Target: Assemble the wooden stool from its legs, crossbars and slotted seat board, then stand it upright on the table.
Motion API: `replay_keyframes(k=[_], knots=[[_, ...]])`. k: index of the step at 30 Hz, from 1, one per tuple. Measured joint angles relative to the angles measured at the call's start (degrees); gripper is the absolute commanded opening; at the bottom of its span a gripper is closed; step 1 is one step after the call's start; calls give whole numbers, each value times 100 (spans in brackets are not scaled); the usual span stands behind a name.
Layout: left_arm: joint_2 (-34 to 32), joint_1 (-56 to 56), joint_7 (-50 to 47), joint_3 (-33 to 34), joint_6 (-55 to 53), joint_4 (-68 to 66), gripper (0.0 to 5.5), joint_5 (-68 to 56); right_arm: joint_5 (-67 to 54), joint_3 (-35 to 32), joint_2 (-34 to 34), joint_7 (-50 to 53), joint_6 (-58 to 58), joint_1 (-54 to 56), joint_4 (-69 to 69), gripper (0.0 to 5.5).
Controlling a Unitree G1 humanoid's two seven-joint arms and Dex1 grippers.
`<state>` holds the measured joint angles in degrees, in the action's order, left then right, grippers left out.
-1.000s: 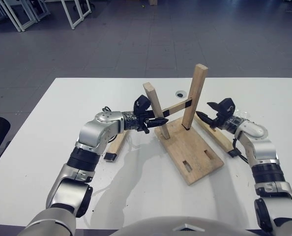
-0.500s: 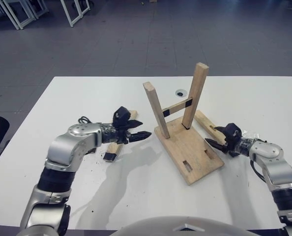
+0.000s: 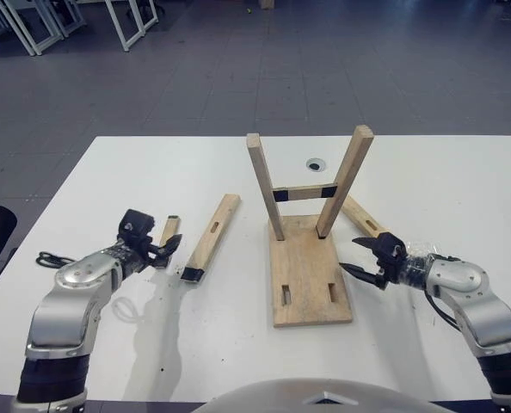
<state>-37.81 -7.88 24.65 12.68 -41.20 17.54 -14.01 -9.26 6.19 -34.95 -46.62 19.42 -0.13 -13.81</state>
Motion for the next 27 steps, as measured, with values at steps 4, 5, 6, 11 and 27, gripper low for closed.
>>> replay_keyframes(k=[4,5,6,11,27], knots=[[161,-459,-181,-10,699,-594,348,391,-63,-18,128,141,132,195,-101,333],[205,-452,-205,-18,904,-731,348,416,-68,-17,131,148,155,195,-126,333],[246,-432,-207,-17,1055,-852,348,417,-83,-17,131,149,165,195,-147,333],[435,-244,-138,58,1342,-1237,348,303,-108,-5,129,145,181,214,-153,333],[1092,81,-556,-212,568,-750,348,-12,-100,74,110,130,176,219,-136,333]])
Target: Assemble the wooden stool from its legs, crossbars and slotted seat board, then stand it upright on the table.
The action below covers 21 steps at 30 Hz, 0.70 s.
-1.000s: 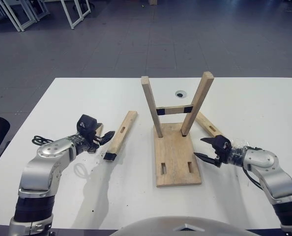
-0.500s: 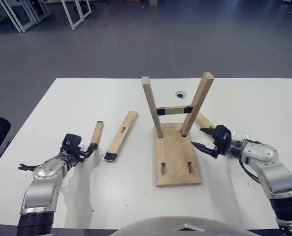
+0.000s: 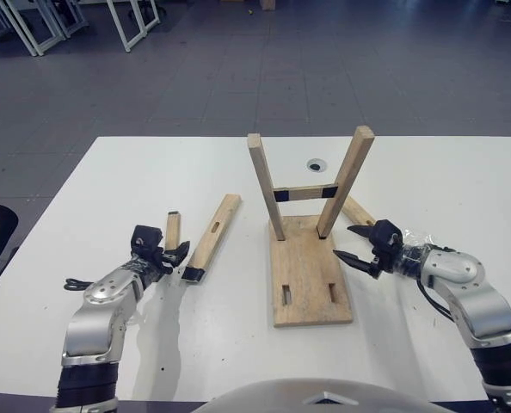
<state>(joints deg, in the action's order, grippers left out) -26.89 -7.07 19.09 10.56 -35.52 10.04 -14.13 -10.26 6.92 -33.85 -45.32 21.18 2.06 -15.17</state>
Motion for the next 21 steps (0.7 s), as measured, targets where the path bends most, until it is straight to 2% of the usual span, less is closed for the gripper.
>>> replay_keyframes(k=[5,15,17,19,21], knots=[[128,14,-266,-88,184,-252,348,240,1,21,-8,-18,1,33,1,333],[465,160,-292,238,-266,-361,197,-206,-224,-62,-43,-3,357,150,-447,333],[469,247,-338,306,-456,-388,168,-258,-662,-371,-20,87,855,348,-810,333],[461,302,-420,303,-525,-419,134,-247,-1377,-751,9,161,1565,523,-1191,368],[454,325,-474,287,-534,-425,133,-230,-2278,-1127,9,202,2356,634,-1522,400]])
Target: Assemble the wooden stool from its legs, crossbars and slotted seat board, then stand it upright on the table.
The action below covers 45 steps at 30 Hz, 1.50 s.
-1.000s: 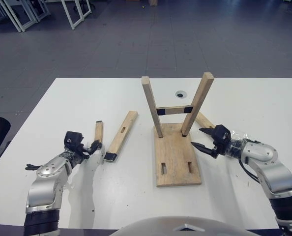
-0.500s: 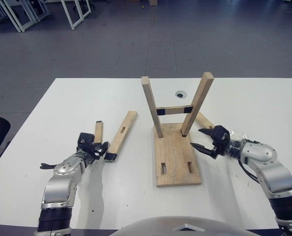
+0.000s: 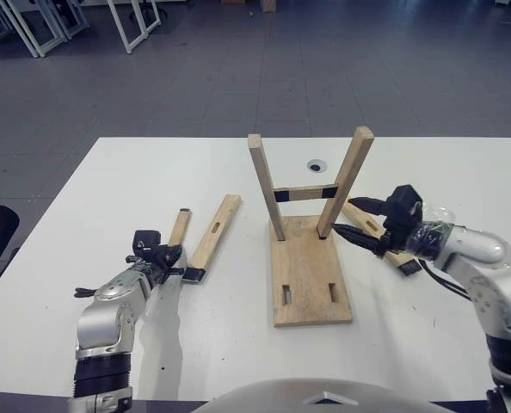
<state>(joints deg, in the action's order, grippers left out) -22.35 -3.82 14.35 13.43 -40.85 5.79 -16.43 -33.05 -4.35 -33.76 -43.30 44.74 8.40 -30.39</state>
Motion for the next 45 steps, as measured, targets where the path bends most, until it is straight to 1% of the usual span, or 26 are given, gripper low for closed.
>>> replay_keyframes(k=[2,4,5,7,9,12,13,17,19,22,27,30,37,40,45], knots=[[59,-8,-30,23,291,-49,133,56,-910,-348,29,102,655,77,-201,445],[179,-24,-77,32,910,-169,133,165,-1633,-613,144,341,1045,236,-314,467],[204,-21,-71,36,1235,-191,133,194,-1868,-677,185,452,1143,285,-334,467],[225,24,-64,56,2419,-207,133,413,-2494,-866,356,875,1360,467,-334,467],[228,81,-72,60,3525,-177,133,641,-2981,-914,492,1264,1472,634,-281,467],[229,388,-47,12,5043,460,133,883,-3717,-1003,725,1937,1511,979,-104,467],[218,487,-43,-8,5201,617,133,911,-3901,-1028,760,2090,1503,1050,-56,467],[211,830,167,-557,5491,1387,133,1114,-4823,-1056,971,2923,1300,1487,308,467],[205,1297,402,-952,5488,1577,133,1112,-5251,-1052,1094,3307,1100,1705,460,467],[142,1527,791,-1425,5490,1652,133,1145,-5759,-1009,1124,3699,866,1998,656,467],[33,1469,1210,-1761,5479,1662,133,1103,-5997,-709,1158,3879,631,2500,821,467],[25,1350,1301,-1831,5469,1679,133,1104,-5993,-570,1216,3862,515,2731,862,467],[-26,1301,1380,-1844,5471,1679,133,1133,-6059,-447,1248,3825,401,2888,1060,349],[-31,1294,1383,-1844,5469,1689,133,1135,-6066,-402,1247,3962,388,2898,1173,294],[-39,1295,1385,-1844,5468,1691,133,1138,-6408,-399,1293,4330,298,2914,1418,200]])
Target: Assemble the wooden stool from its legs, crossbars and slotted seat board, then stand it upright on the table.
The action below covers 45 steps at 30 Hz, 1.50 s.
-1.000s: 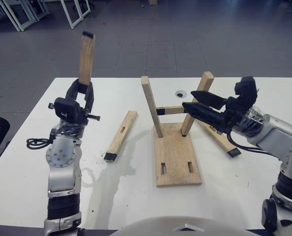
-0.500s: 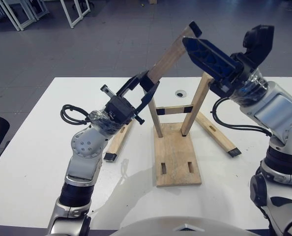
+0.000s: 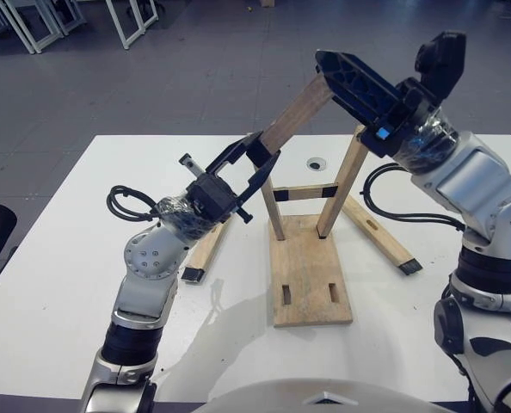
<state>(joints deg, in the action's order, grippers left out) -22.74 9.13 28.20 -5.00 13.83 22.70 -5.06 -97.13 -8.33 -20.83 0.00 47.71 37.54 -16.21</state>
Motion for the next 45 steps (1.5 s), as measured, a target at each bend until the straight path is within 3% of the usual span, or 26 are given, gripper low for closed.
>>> replay_keyframes(k=[7,15,16,21,26,29,32,36,42,45], knots=[[-4,2,2,2,-26,0,133,-1,-109,12,-57,1,36,-2,98,61],[-4,7,63,-6,-73,10,133,-43,-83,42,-214,-32,49,-2,98,57],[-4,15,67,-10,-90,13,169,-44,-87,42,-214,-20,39,-2,99,57],[-16,141,68,-1,-96,14,238,-26,-275,36,-171,36,3,9,122,40],[-210,-430,41,153,321,-315,241,232,-86,-392,-359,92,-251,369,461,40],[-211,-714,-60,232,547,-640,241,439,453,-771,-778,17,-474,616,687,40],[-172,-866,-255,247,654,-801,241,666,1769,-1075,-1620,-393,-790,626,947,40],[-82,-872,-684,483,599,-889,241,872,3695,-1071,-2428,-1057,-1296,-152,1210,40],[-54,-876,-859,515,401,-934,241,927,5424,-25,-2526,-2184,-1513,-1693,1228,40],[-30,-898,-871,490,363,-972,241,938,5874,318,-2390,-2544,-1553,-1904,1225,40]])
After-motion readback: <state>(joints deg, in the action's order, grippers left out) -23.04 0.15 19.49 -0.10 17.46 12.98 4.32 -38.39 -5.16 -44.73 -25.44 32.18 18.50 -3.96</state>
